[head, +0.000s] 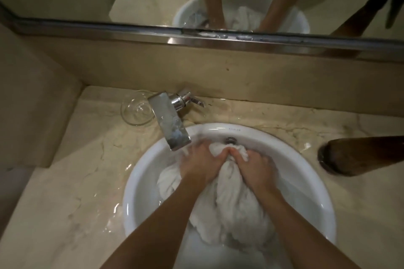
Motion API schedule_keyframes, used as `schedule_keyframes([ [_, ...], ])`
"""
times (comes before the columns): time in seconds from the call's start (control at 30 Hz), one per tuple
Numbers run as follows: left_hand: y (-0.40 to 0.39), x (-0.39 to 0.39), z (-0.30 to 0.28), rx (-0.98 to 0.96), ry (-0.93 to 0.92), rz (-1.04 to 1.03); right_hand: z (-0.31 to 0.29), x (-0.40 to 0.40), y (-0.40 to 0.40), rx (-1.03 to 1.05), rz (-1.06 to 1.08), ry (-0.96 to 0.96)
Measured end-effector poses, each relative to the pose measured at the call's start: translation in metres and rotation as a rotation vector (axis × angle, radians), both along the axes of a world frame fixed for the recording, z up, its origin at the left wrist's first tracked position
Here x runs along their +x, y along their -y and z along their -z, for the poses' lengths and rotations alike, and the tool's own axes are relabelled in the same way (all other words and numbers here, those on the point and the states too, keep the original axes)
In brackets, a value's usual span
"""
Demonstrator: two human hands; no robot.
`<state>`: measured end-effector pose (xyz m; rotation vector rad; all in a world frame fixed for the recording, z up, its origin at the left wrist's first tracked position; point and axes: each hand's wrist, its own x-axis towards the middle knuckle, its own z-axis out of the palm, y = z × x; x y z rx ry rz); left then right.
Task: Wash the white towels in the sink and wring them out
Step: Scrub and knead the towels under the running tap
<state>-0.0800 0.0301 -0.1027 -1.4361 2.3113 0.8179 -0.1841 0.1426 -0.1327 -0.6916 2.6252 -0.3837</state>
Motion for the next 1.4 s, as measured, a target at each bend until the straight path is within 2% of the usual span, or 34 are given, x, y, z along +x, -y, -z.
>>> schedule_keyframes([
  [0.13, 0.002, -0.009, 0.014, 0.064, -0.062, -0.058, 0.011, -0.005, 0.001, -0.044, -0.024, -0.038],
  [0.23, 0.008, -0.007, 0.024, 0.072, -0.130, -0.061, 0.021, -0.009, 0.001, 0.012, -0.049, -0.065],
  [0.37, 0.011, -0.003, 0.018, 0.141, -0.247, -0.103, 0.020, -0.013, -0.002, -0.040, -0.011, -0.007],
  [0.47, 0.009, 0.016, 0.009, 0.164, -0.361, -0.109, 0.007, -0.003, -0.014, -0.145, -0.019, 0.220],
  [0.57, 0.019, 0.049, -0.007, 0.281, -0.227, 0.097, -0.011, 0.006, -0.033, -0.169, -0.021, 0.552],
  [0.67, 0.028, 0.075, -0.025, 0.368, -0.123, 0.199, -0.022, 0.005, -0.044, -0.064, -0.078, 0.661],
  [0.77, 0.018, 0.091, -0.028, 0.316, -0.074, 0.138, -0.020, 0.003, -0.054, -0.101, -0.062, 0.648],
  [0.87, 0.011, 0.115, -0.020, 0.280, -0.134, 0.016, -0.027, 0.009, -0.056, -0.268, -0.013, 0.780],
  [0.97, 0.021, 0.128, -0.024, 0.444, -0.148, -0.115, -0.048, 0.008, -0.047, -0.251, 0.019, 0.969],
  [1.03, 0.030, 0.123, -0.029, 0.584, -0.104, -0.121, -0.049, 0.005, -0.040, -0.173, 0.015, 1.001],
  [1.07, 0.032, 0.117, -0.031, 0.586, -0.077, -0.109, -0.046, 0.004, -0.037, -0.147, 0.006, 0.969],
  [1.13, 0.028, 0.105, -0.029, 0.435, -0.024, -0.103, -0.031, 0.005, -0.029, -0.099, -0.030, 0.742],
  [1.2, 0.014, 0.095, -0.023, 0.197, -0.058, -0.134, -0.017, 0.006, -0.023, -0.091, -0.009, 0.414],
  [1.27, -0.005, 0.093, -0.019, -0.108, -0.194, -0.147, -0.020, 0.008, -0.021, -0.107, 0.012, 0.163],
  [1.33, -0.020, 0.092, -0.018, -0.333, -0.306, -0.039, -0.030, 0.009, -0.022, -0.128, -0.004, 0.056],
  [1.4, -0.035, 0.088, -0.015, -0.232, -0.298, 0.054, -0.040, 0.018, -0.028, -0.127, 0.008, 0.106],
])
